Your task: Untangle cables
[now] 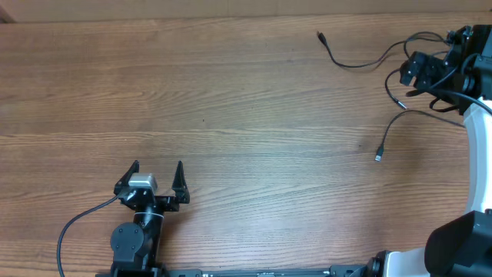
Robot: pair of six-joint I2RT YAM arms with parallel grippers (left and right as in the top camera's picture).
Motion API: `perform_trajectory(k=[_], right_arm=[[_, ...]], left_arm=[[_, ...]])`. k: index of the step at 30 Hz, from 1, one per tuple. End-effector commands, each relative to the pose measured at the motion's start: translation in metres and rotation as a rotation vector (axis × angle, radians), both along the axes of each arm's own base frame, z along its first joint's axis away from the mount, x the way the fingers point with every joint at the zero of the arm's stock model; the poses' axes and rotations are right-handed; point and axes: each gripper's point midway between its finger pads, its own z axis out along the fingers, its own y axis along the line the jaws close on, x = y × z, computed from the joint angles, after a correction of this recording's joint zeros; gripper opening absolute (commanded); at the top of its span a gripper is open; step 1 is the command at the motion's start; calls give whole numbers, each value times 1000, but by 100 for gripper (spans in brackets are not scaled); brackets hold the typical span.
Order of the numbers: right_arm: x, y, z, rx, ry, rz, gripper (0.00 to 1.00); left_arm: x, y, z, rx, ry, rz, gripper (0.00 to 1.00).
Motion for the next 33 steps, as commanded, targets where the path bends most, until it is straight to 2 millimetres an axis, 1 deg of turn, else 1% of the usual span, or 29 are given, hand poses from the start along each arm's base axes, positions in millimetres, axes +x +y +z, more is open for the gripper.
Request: perform_trajectory(k=[1, 33], right_arm=[[4, -3, 7, -16, -19, -2, 100], [4, -3, 7, -16, -19, -2, 100]], left_arm=[[0, 5, 1, 47, -9, 19, 100], [0, 5, 1, 61, -11, 19, 100]])
